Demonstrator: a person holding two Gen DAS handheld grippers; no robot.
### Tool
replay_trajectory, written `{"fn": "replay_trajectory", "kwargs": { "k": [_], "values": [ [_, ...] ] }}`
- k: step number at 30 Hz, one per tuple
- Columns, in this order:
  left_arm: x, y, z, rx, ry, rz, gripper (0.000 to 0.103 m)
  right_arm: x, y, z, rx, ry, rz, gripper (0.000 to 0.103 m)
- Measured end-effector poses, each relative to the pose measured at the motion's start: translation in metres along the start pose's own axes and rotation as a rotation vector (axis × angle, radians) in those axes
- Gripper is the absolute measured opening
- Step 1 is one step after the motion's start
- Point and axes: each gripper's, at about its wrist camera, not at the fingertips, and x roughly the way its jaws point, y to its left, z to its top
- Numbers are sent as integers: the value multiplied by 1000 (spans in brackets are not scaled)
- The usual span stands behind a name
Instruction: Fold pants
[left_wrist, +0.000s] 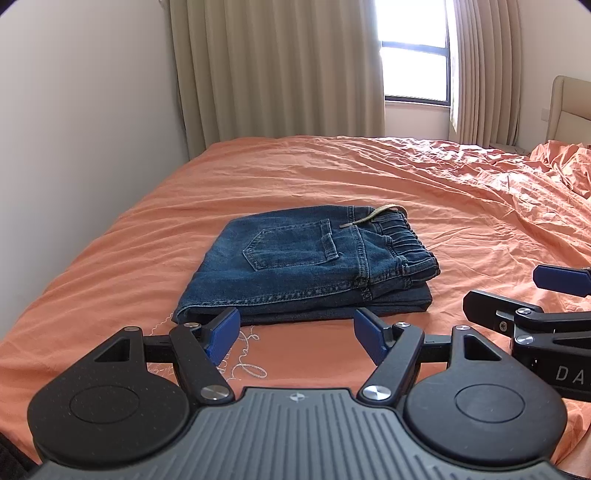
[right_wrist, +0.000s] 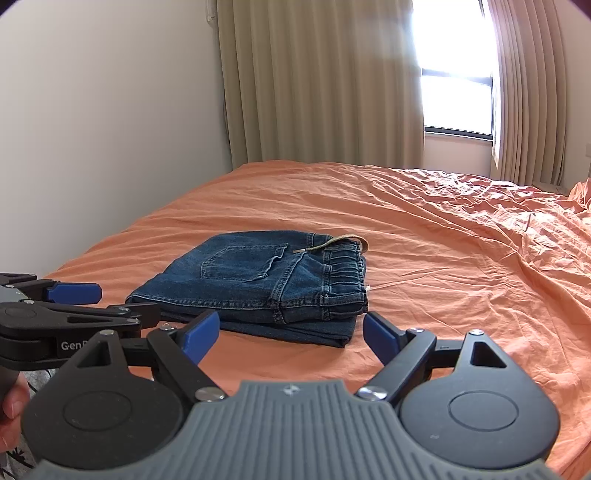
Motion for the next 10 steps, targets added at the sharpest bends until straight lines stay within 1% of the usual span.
{"fn": "replay_trajectory", "kwargs": {
  "k": [10],
  "values": [
    [1,0,0,8,-5,-2,83,1,-1,1,12,18,1,81]
  ]
}}
